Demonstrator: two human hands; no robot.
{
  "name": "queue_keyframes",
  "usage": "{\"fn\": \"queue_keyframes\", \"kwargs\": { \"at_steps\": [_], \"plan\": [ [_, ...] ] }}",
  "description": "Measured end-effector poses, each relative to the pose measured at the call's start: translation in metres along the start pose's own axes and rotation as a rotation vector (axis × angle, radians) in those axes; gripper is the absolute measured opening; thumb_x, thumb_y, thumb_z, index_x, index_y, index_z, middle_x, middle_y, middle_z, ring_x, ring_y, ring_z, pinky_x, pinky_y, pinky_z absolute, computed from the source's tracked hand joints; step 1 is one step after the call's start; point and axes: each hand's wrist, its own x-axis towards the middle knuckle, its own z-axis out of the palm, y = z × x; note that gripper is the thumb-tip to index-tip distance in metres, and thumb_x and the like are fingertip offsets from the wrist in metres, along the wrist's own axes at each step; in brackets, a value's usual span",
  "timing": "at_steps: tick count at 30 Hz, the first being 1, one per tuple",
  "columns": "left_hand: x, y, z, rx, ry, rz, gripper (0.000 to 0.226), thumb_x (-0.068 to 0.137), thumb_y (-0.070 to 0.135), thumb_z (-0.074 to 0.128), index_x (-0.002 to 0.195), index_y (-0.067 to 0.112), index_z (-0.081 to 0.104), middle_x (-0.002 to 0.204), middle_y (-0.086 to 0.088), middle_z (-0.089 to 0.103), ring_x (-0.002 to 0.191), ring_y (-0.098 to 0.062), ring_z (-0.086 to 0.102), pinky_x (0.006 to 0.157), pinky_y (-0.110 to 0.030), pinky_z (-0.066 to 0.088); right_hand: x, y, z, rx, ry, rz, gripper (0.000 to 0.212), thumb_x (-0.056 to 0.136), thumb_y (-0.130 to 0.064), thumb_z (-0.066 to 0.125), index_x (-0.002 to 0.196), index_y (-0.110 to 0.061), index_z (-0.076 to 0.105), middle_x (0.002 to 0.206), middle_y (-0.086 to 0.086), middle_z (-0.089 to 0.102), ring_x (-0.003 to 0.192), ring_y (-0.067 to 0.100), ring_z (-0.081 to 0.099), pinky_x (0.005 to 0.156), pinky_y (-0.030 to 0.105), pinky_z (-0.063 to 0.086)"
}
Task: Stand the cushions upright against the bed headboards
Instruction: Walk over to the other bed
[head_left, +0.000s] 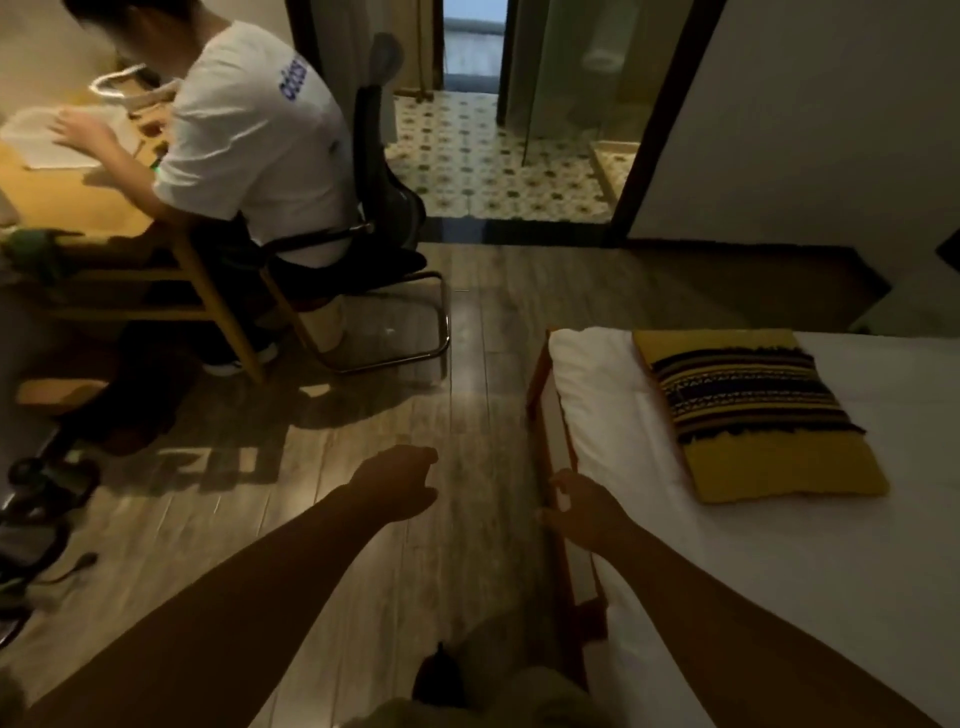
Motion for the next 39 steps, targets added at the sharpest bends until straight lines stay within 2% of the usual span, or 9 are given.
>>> {"fn": "queue_keyframes", "kwargs": {
  "at_steps": [3, 8, 16, 21, 23, 27, 31, 36, 39],
  "plan": [
    [0.062, -0.001, -0.031, 0.024, 0.005, 0.063, 0.056, 0.088, 0.037, 0.063, 0.14, 0.021, 0.047, 0.137, -0.005, 0.058, 0.124, -0.023, 0.055, 0.098, -0.036, 0.048, 0.048, -0.014, -0.029, 0.051, -0.001, -0.002, 0.053, 0.095, -0.027, 0.063, 0.141, -0.008, 0.045, 0.143, 0.011, 0.051, 0.126, 0.024, 0.052, 0.083, 0.005, 0.037],
    [0.173, 0.001, -0.069, 0.038, -0.006, 0.107, 0.053, 0.087, 0.035, 0.065, 0.136, 0.022, 0.05, 0.134, -0.005, 0.06, 0.12, -0.023, 0.058, 0.094, -0.036, 0.05, 0.143, -0.029, -0.075, 0.076, 0.079, 0.002, 0.061, 0.092, -0.033, 0.065, 0.143, -0.011, 0.043, 0.142, 0.01, 0.053, 0.119, 0.02, 0.054, 0.083, 0.016, 0.037],
    [0.376, 0.023, -0.144, 0.061, -0.044, 0.126, 0.03, 0.086, 0.031, 0.063, 0.114, 0.025, 0.058, 0.108, -0.001, 0.066, 0.087, -0.014, 0.059, 0.074, -0.028, 0.051, 0.311, -0.039, -0.183, 0.121, 0.125, 0.053, 0.064, 0.091, -0.036, 0.066, 0.144, -0.011, 0.042, 0.145, 0.009, 0.05, 0.133, 0.027, 0.048, 0.109, 0.034, 0.037],
    [0.482, 0.05, -0.195, 0.065, -0.028, 0.149, 0.036, 0.085, 0.031, 0.063, 0.12, 0.022, 0.057, 0.111, -0.004, 0.066, 0.09, -0.015, 0.06, 0.075, -0.028, 0.049, 0.393, -0.052, -0.264, 0.178, 0.157, 0.089, 0.056, 0.09, -0.038, 0.066, 0.138, -0.015, 0.049, 0.134, 0.004, 0.056, 0.116, 0.021, 0.055, 0.091, 0.023, 0.035],
    [0.519, 0.063, -0.211, 0.054, -0.04, 0.143, 0.048, 0.086, 0.03, 0.064, 0.132, 0.022, 0.052, 0.122, -0.006, 0.063, 0.103, -0.02, 0.063, 0.083, -0.031, 0.052, 0.418, -0.056, -0.294, 0.192, 0.191, 0.108, 0.054, 0.088, -0.039, 0.067, 0.134, -0.015, 0.052, 0.134, 0.006, 0.058, 0.107, 0.019, 0.054, 0.085, 0.025, 0.036],
    [0.598, 0.088, -0.24, 0.054, -0.079, 0.184, 0.057, 0.086, 0.032, 0.064, 0.14, 0.024, 0.046, 0.136, -0.006, 0.058, 0.117, -0.022, 0.059, 0.09, -0.031, 0.05, 0.475, -0.054, -0.343, 0.237, 0.196, 0.122, 0.06, 0.082, -0.031, 0.071, 0.136, -0.015, 0.05, 0.135, 0.007, 0.058, 0.117, 0.023, 0.057, 0.093, 0.032, 0.05],
    [0.683, 0.112, -0.265, 0.083, -0.1, 0.272, 0.055, 0.087, 0.031, 0.064, 0.139, 0.024, 0.047, 0.134, -0.005, 0.059, 0.116, -0.021, 0.06, 0.09, -0.032, 0.05, 0.542, -0.045, -0.378, 0.363, 0.246, 0.162, 0.047, 0.082, -0.019, 0.073, 0.126, -0.013, 0.057, 0.106, -0.005, 0.064, 0.068, -0.005, 0.047, 0.05, 0.006, 0.041],
    [0.812, 0.134, -0.298, 0.158, -0.175, 0.382, 0.06, 0.089, 0.034, 0.061, 0.145, 0.024, 0.04, 0.143, -0.004, 0.052, 0.129, -0.023, 0.051, 0.103, -0.036, 0.044, 0.627, -0.041, -0.429, 0.471, 0.31, 0.294, 0.063, 0.08, -0.028, 0.072, 0.137, -0.016, 0.047, 0.125, 0.007, 0.056, 0.097, 0.016, 0.055, 0.074, 0.024, 0.043],
    [0.886, 0.157, -0.321, 0.193, -0.218, 0.455, 0.06, 0.09, 0.037, 0.06, 0.145, 0.024, 0.041, 0.142, -0.004, 0.053, 0.129, -0.022, 0.052, 0.105, -0.037, 0.044, 0.667, -0.036, -0.46, 0.526, 0.395, 0.341, 0.045, 0.083, -0.034, 0.07, 0.122, -0.02, 0.051, 0.115, 0.001, 0.055, 0.086, 0.006, 0.05, 0.07, 0.018, 0.038]
  ]
}}
